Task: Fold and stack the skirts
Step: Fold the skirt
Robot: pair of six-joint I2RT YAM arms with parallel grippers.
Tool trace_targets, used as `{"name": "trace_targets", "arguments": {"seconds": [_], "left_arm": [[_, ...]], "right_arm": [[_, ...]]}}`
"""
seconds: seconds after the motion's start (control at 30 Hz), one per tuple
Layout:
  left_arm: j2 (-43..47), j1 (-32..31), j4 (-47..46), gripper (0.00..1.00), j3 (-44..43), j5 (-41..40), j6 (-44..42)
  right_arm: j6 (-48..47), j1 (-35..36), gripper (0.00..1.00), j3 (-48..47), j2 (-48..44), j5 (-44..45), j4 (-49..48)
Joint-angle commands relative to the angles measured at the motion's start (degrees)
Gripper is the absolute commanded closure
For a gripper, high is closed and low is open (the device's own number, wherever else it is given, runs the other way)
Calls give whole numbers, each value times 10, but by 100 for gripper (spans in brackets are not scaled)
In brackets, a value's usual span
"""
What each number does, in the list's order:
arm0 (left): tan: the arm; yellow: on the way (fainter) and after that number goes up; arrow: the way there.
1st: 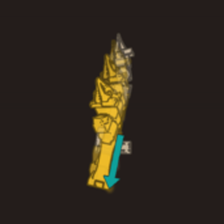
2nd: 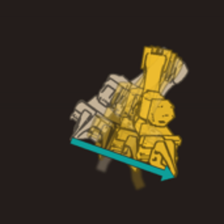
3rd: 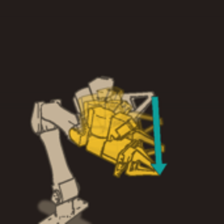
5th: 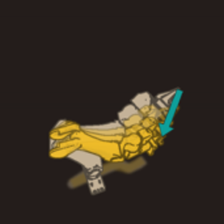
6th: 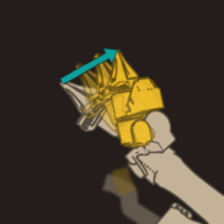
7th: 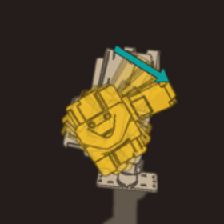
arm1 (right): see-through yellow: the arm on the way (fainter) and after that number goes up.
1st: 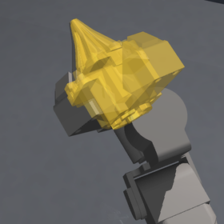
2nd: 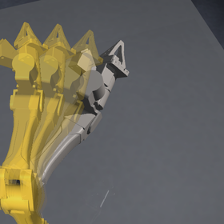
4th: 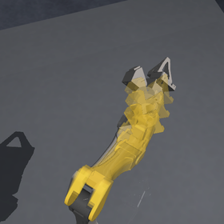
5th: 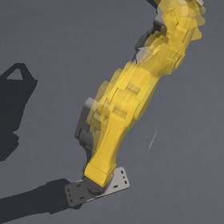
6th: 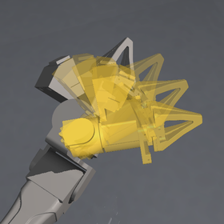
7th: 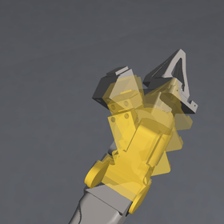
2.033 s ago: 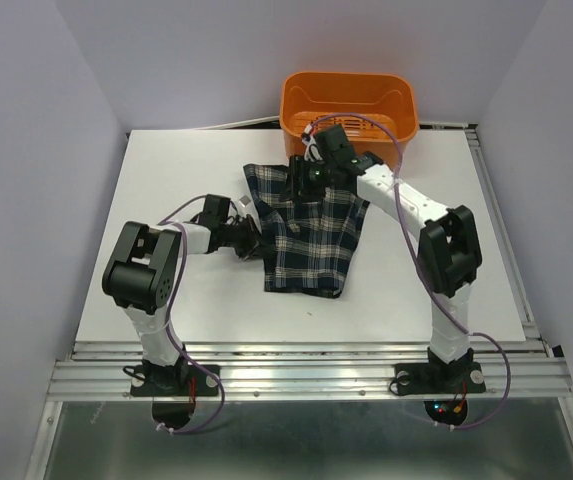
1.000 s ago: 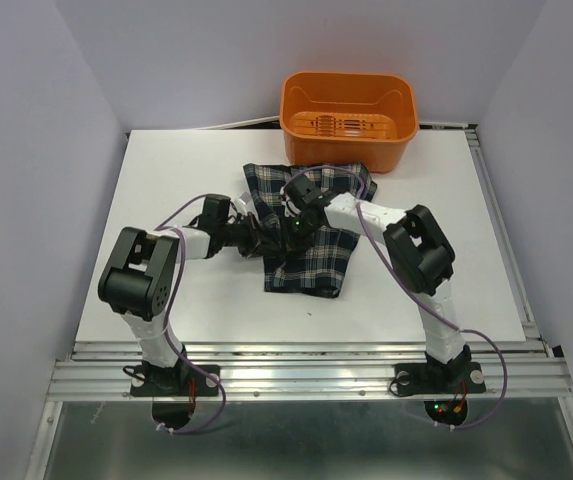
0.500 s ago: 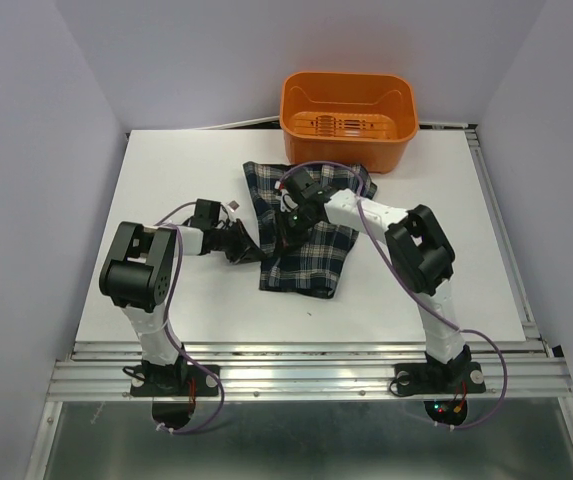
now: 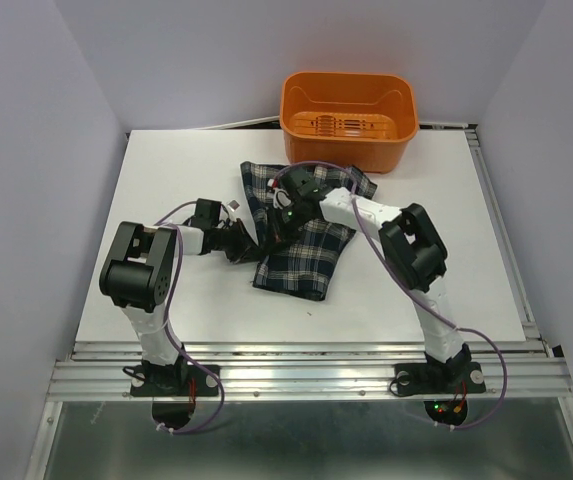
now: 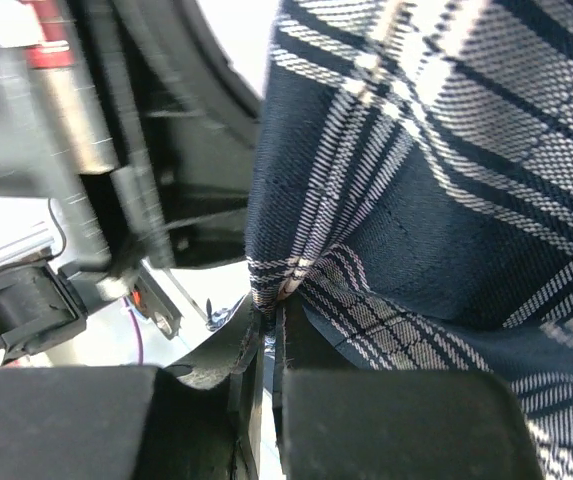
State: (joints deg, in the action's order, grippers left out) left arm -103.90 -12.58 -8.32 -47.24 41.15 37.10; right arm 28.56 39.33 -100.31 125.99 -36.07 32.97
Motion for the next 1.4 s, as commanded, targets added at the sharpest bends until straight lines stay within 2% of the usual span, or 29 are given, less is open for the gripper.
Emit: {"name": "trace_targets", "arguments": {"seconds": [0.0,0.23,0.37,0.47,0.6,0.67,0.7,0.83,0.9,0.97,1.03,1.1,1.17,1.2,1.27,1.37], "left_arm": [[5,-4,12,100,15,-46,-15],[26,3,25,100,13,-42,-25],[72,31,67,87,1,-52,-62],[113,58,119,77,-25,-32,-131],[176,54,124,73,-39,53,-207],[187,41,121,74,-35,86,-215],[187,34,119,75,-30,113,-216],[188,-2,97,86,-3,133,-199],[188,-9,88,89,12,137,-178],[179,-17,73,94,27,127,-160],[152,-18,69,99,37,117,-146],[127,-18,70,100,42,104,-137],[87,-17,71,100,53,83,-120],[78,-17,63,100,59,62,-116],[53,-15,65,100,55,41,-114],[17,-13,79,100,29,39,-114]], "right_arm": [[19,0,99,-23,17,-49,-29],[10,-5,99,-31,69,-28,-40],[7,-5,99,2,96,-39,-72],[1,-5,99,25,87,-35,-102],[-7,-5,86,35,80,-37,-114],[-12,-10,75,35,76,-39,-115],[-12,-10,72,32,73,-39,-115],[-21,-15,70,28,50,-37,-114],[-22,-21,69,28,47,-38,-114],[-22,-21,69,28,49,-43,-113],[-19,-21,63,29,49,-51,-112],[-18,-21,51,32,40,-57,-110],[-21,-35,43,33,28,-54,-109],[-23,-41,35,34,10,-47,-102],[-36,-60,31,32,-7,-50,-87],[-61,-79,30,34,-42,-85,-27]]}}
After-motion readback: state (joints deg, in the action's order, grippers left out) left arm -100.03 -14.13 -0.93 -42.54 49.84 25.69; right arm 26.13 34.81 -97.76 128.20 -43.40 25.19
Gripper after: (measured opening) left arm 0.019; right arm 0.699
